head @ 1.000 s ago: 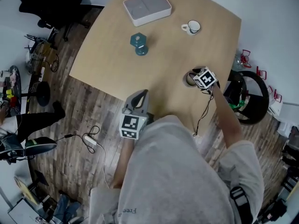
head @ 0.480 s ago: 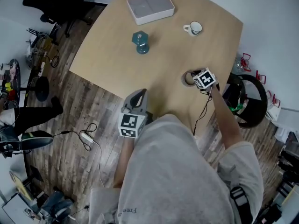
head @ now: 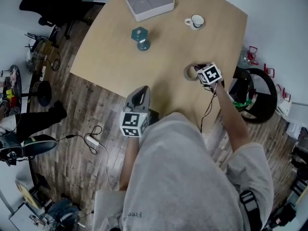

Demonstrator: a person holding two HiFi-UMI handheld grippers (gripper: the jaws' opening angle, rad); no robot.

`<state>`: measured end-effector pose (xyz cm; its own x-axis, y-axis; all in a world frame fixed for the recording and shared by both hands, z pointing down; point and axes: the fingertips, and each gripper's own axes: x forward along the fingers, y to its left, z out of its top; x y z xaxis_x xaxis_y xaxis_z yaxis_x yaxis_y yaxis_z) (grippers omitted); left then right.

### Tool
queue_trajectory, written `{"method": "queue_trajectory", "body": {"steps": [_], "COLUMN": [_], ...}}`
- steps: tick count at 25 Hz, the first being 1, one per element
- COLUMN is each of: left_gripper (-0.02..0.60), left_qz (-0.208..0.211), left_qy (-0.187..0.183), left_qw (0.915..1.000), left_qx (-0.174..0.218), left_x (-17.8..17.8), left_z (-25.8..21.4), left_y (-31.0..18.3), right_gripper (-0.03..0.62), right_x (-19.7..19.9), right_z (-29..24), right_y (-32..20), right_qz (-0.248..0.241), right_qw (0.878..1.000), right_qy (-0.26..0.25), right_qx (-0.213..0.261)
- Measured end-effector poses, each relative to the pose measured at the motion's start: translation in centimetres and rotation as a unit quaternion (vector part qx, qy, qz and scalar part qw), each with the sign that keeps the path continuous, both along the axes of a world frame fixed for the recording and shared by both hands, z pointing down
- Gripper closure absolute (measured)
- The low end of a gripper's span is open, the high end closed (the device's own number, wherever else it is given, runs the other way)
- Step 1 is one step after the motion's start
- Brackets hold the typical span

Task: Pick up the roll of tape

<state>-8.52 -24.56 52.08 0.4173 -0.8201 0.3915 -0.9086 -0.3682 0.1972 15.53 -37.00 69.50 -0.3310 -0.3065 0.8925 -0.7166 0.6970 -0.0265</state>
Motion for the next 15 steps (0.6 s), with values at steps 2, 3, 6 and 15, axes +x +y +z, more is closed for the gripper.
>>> {"method": "queue_trajectory", "body": {"steps": [2,3,6,15], "left_gripper": [0.575,0.575,0.575,0.575], "left_qz": [0.004,0.007,0.016,0.02], "left_qy": [0.0,-0.001,-0.002,0.011], "left_qw": [1.0,1.0,0.9999,0.9997], "left_qx": [0.0,0.0,0.002,0.008], "left_x": [0.2,0.3,0.6,-0.2], "left_z": [0.0,-0.1,-0.3,-0.7], "left_y": [0.0,0.1,0.5,1.9], "right_gripper": [0.545,0.545,0.545,0.545], "right_x": [-0.2,-0.3,-0.6,-3.1], "right_z": [-0.7,-1.2,-2.5,-6.2], "right_y": [0.2,0.3,0.8,2.7], "right_qz": [0.008,0.012,0.024,0.065], "right_qw": [1.0,1.0,0.999,0.991], "right_qy": [-0.012,-0.02,-0.039,-0.11], "right_qx": [0.005,0.007,0.013,0.029]}}
